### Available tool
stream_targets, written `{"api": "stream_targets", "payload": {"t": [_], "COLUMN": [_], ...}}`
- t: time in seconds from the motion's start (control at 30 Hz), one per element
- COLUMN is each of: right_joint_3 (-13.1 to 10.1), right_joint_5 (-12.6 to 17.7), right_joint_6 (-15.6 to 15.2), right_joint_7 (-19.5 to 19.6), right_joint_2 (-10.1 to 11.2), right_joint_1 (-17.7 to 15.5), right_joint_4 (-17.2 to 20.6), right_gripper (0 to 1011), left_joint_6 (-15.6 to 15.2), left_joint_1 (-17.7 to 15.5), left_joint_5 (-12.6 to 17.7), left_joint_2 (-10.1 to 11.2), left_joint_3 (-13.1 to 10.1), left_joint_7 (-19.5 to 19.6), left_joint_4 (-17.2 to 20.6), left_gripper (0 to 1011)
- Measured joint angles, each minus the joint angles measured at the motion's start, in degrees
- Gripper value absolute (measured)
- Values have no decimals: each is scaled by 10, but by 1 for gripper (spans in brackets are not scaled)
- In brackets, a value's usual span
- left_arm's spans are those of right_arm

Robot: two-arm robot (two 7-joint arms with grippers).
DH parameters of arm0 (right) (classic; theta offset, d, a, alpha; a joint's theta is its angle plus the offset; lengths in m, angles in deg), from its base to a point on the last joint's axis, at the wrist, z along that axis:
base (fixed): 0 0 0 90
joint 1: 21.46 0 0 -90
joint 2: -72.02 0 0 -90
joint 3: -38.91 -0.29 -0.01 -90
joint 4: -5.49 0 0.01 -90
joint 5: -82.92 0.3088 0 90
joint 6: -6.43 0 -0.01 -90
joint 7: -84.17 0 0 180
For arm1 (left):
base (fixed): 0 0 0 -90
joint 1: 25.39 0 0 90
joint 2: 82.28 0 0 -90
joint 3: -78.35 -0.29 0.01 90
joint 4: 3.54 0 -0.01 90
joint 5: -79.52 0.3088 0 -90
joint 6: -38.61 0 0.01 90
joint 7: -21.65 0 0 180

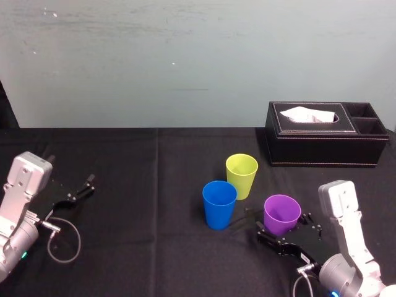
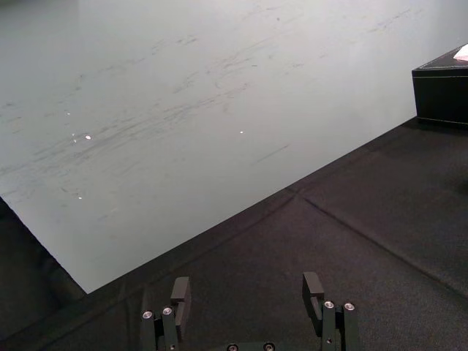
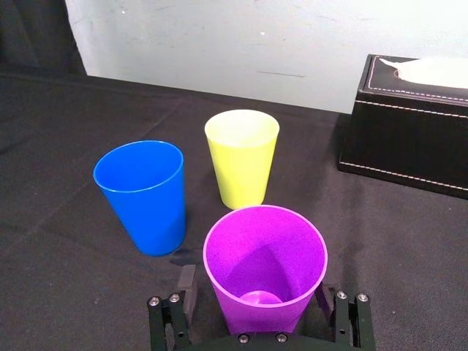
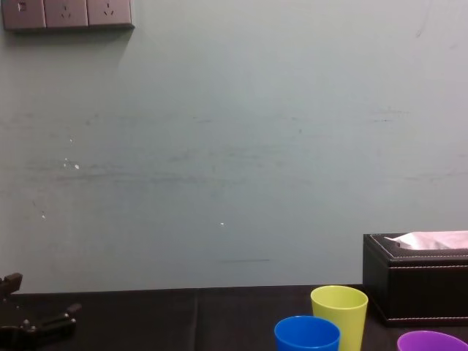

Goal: Stack the three plastic cups sequentially using one hand.

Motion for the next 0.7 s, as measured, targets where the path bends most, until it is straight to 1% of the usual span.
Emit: {"api": "stream_targets", "payload": {"t": [0.5,0.7], "right_joint_3": [-12,-13], "right_joint_5": [-16,-16], "right_joint_6": [-8,-9], "right_joint_7": [-17,-17], "right_joint_2": [-16,-16], "right_joint_1": [9,9], "right_joint_4": [-12,-12], "right_gripper": [1004,1004], "left_joint_6": [0,0], "left_joint_1": [0,0], "left_joint_5": [0,0], "left_joint_2": [0,0], "left_joint_3": [0,0], "left_joint_7": [0,0], "left_joint_4": [0,0], "left_gripper": [1000,1000]}}
